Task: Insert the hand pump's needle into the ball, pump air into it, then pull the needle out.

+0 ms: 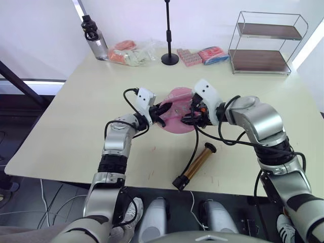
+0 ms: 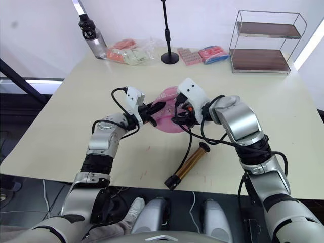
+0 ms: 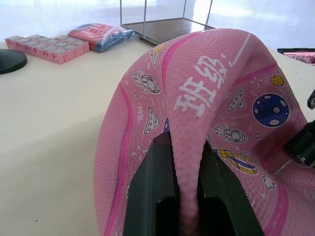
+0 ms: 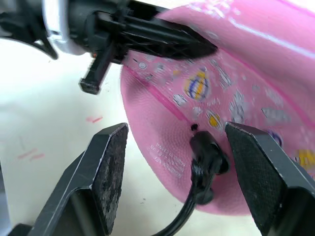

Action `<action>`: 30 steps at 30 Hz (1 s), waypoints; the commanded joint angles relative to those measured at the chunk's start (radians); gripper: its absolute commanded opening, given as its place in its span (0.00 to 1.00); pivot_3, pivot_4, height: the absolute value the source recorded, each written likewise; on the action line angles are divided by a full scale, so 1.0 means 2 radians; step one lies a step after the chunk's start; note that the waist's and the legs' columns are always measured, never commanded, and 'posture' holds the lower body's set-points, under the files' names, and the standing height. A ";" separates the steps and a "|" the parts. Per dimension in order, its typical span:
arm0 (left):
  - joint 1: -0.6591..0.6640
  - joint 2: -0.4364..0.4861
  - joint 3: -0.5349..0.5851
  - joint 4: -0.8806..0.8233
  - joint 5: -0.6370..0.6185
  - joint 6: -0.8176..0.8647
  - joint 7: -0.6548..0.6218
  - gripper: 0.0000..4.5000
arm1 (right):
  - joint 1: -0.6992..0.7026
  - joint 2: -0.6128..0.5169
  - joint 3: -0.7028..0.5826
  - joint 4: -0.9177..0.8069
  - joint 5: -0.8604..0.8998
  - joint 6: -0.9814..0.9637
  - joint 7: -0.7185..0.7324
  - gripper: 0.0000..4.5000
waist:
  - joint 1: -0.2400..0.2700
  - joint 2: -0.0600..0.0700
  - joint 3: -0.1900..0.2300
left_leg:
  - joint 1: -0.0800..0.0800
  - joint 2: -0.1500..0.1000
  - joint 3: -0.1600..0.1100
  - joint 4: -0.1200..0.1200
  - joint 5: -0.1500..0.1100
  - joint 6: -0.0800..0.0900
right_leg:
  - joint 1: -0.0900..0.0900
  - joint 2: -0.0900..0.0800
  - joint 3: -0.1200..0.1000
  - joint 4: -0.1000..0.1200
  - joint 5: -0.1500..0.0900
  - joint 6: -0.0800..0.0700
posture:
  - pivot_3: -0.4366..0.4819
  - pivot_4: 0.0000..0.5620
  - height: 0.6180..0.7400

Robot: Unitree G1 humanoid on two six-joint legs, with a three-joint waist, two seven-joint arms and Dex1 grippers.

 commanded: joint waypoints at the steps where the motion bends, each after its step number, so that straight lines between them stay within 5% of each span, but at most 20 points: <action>1: 0.015 -0.007 -0.026 0.023 0.004 0.013 0.001 0.00 | 0.006 0.001 -0.024 -0.010 0.020 0.006 -0.018 0.72 | 0.000 0.000 0.000 | 0.000 0.000 0.000 0.000 0.000 0.000 | 0.000 0.000 0.000 0.000 0.000 0.000 | 0.48 0.27 1.00; 30: 0.014 -0.005 -0.027 0.031 0.005 0.006 0.000 0.00 | 0.002 0.035 -0.087 0.063 0.119 0.016 -0.107 0.72 | 0.000 0.000 0.000 | 0.000 0.000 0.000 0.000 0.000 0.000 | 0.000 0.000 0.000 0.001 0.000 0.001 | 0.48 0.27 1.00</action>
